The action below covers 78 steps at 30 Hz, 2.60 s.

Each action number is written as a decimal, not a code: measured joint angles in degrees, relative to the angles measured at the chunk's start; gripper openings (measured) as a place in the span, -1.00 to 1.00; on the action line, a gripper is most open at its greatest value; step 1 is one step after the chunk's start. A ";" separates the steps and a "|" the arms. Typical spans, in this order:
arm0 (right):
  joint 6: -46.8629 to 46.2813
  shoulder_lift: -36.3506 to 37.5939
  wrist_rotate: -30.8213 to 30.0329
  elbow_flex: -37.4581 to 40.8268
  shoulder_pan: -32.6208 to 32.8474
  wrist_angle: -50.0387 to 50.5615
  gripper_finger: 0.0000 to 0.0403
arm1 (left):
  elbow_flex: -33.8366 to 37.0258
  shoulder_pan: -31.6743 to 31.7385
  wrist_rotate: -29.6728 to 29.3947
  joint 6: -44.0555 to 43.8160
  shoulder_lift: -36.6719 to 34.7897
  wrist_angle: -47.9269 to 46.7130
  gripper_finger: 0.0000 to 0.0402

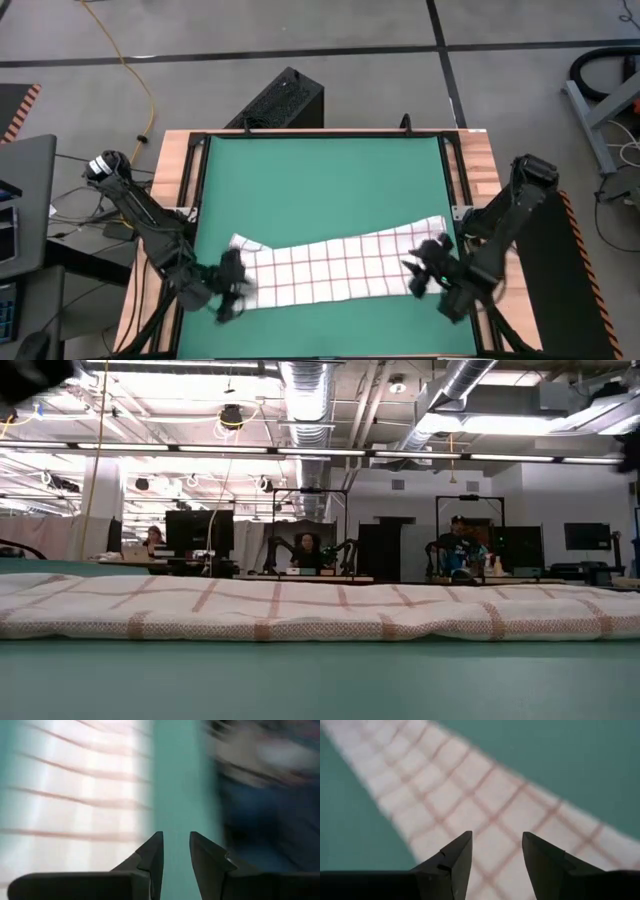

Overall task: Roll towel
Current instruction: Roll the white towel

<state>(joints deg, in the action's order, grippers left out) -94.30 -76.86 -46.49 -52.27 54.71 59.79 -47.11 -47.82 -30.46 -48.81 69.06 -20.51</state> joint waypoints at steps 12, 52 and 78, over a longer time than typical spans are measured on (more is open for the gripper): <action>18.72 -12.96 15.42 0.04 -20.12 -7.09 -0.30 | 0.52 17.99 -6.89 7.76 5.17 -13.84 -0.67; 25.35 -22.31 21.15 0.04 -15.71 -9.37 -0.37 | 18.26 45.06 38.92 28.13 5.88 0.99 -1.00; 31.73 -22.38 18.15 0.07 -27.75 -8.87 -0.37 | 18.73 32.14 14.77 -7.88 5.97 -17.08 -1.00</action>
<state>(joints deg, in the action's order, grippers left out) -62.57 -99.24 -28.34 -52.21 26.96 50.91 -28.38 -15.68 -15.69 -56.69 75.02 -37.59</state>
